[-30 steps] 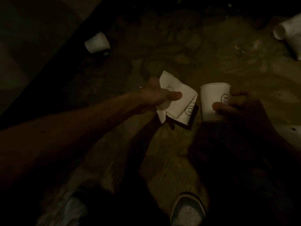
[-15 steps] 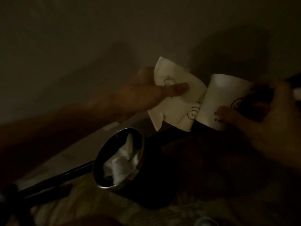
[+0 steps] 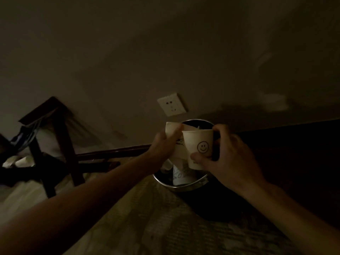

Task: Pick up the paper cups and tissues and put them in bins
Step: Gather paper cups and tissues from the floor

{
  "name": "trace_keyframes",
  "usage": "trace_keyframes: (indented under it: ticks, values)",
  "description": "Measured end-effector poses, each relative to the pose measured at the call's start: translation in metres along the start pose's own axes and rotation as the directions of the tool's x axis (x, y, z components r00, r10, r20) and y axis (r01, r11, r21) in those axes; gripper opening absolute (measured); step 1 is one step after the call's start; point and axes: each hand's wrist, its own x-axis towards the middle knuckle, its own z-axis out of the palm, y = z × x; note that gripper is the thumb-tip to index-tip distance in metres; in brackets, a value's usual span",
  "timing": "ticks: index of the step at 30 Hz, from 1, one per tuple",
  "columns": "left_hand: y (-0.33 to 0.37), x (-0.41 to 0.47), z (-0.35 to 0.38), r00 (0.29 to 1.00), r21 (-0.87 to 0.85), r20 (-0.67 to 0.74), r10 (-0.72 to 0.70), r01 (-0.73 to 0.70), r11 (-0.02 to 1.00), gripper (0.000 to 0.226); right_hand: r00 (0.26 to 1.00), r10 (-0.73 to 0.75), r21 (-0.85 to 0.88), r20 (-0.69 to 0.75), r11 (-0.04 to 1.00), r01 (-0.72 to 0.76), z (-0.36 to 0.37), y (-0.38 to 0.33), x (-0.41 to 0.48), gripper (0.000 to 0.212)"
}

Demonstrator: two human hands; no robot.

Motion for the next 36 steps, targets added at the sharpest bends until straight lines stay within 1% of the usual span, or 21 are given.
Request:
trace_keyframes:
  ticks: [1, 3, 5, 7, 9, 11, 12, 13, 15, 17, 18, 19, 21, 25, 26, 28, 29, 30, 32, 34, 36]
  values:
    - [-0.006, 0.005, 0.001, 1.0, -0.019, -0.016, -0.016, 0.015, 1.0, 0.039, 1.0, -0.003, -0.066, -0.016, 0.998, 0.002, 0.005, -0.001, 0.003, 0.08]
    - [-0.016, 0.015, 0.001, 0.998, -0.044, -0.059, 0.0, -0.003, 0.999, 0.041, 0.999, -0.019, -0.183, -0.042, 0.983, 0.011, 0.01, -0.001, 0.009, 0.085]
    - [-0.023, 0.022, -0.001, 0.991, 0.039, -0.102, 0.083, -0.079, 0.996, 0.041, 0.999, -0.032, -0.298, -0.024, 0.954, 0.023, 0.012, 0.001, 0.014, 0.085]
    - [-0.031, 0.026, -0.002, 0.982, 0.172, -0.125, 0.139, -0.117, 0.978, 0.034, 0.999, -0.033, -0.363, -0.005, 0.931, 0.029, 0.014, 0.004, 0.015, 0.085]
    - [-0.041, 0.032, -0.001, 0.988, 0.307, -0.058, 0.14, -0.115, 0.945, 0.03, 1.0, -0.028, -0.401, 0.012, 0.915, 0.03, 0.015, 0.005, 0.015, 0.087]
    - [-0.049, 0.036, 0.0, 0.988, 0.494, 0.054, 0.145, -0.153, 0.856, 0.04, 0.999, -0.029, -0.431, 0.046, 0.901, 0.046, 0.015, 0.006, 0.013, 0.088]
    - [-0.049, 0.037, 0.001, 0.987, 0.539, 0.079, 0.143, -0.163, 0.826, 0.043, 0.998, -0.031, -0.439, 0.061, 0.897, 0.055, 0.014, 0.007, 0.012, 0.087]
    - [-0.047, 0.037, 0.001, 0.987, 0.546, 0.082, 0.138, -0.16, 0.822, 0.047, 0.997, -0.034, -0.444, 0.072, 0.894, 0.062, 0.012, 0.008, 0.01, 0.085]
    - [-0.039, 0.035, 0.0, 0.984, 0.537, 0.044, 0.174, -0.17, 0.826, 0.052, 0.997, -0.028, -0.446, 0.073, 0.893, 0.058, 0.008, 0.011, 0.007, 0.081]
    - [-0.025, 0.032, -0.004, 0.968, 0.614, 0.018, 0.251, -0.209, 0.761, 0.055, 0.998, -0.011, -0.415, 0.062, 0.909, 0.036, 0.001, 0.013, 0.003, 0.081]
    - [-0.018, 0.031, -0.008, 0.964, 0.618, 0.007, 0.265, -0.213, 0.757, 0.056, 0.998, -0.012, -0.382, 0.058, 0.923, 0.034, -0.001, 0.014, 0.0, 0.084]
    - [-0.011, 0.029, -0.012, 0.968, 0.587, -0.001, 0.252, -0.203, 0.783, 0.056, 0.998, -0.022, -0.348, 0.054, 0.937, 0.039, -0.002, 0.014, -0.002, 0.087]
    - [0.001, 0.025, -0.019, 0.973, 0.505, 0.002, 0.231, -0.2, 0.84, 0.052, 0.997, -0.046, -0.295, 0.054, 0.954, 0.06, -0.004, 0.013, -0.007, 0.092]
    - [0.028, 0.012, -0.023, 0.945, 0.546, -0.031, 0.327, -0.257, 0.797, 0.034, 0.993, -0.041, -0.194, 0.111, 0.979, 0.062, -0.011, 0.009, -0.017, 0.093]
    - [0.036, 0.008, -0.021, 0.939, 0.551, -0.04, 0.342, -0.265, 0.792, 0.031, 0.994, -0.03, -0.17, 0.104, 0.984, 0.048, -0.017, 0.009, -0.02, 0.089]
    - [0.052, 0.001, -0.011, 0.927, 0.545, -0.03, 0.373, -0.298, 0.784, 0.035, 0.999, -0.027, -0.122, 0.033, 0.992, 0.031, -0.033, 0.008, -0.028, 0.064]
    - [0.061, -0.003, -0.004, 0.921, 0.536, 0.004, 0.391, -0.332, 0.776, 0.039, 0.999, -0.027, -0.09, -0.024, 0.996, 0.025, -0.043, 0.01, -0.035, 0.049]
    - [0.071, -0.007, 0.007, 0.909, 0.534, 0.061, 0.413, -0.379, 0.756, 0.043, 0.996, -0.017, -0.055, -0.086, 0.998, 0.013, -0.055, 0.013, -0.043, 0.039]
    - [0.093, -0.02, 0.033, 0.857, 0.545, 0.228, 0.462, -0.505, 0.669, 0.048, 0.98, 0.025, -0.01, -0.197, 1.0, -0.028, -0.083, 0.023, -0.062, 0.03]
    - [0.115, -0.035, 0.069, 0.754, 0.522, 0.423, 0.502, -0.656, 0.546, 0.048, 0.956, 0.072, -0.039, -0.283, 0.995, -0.087, -0.115, 0.04, -0.084, 0.026]
    - [0.13, -0.047, 0.109, 0.635, 0.487, 0.59, 0.498, -0.772, 0.408, 0.039, 0.941, 0.141, -0.102, -0.307, 0.978, -0.18, -0.146, 0.062, -0.102, 0.022]
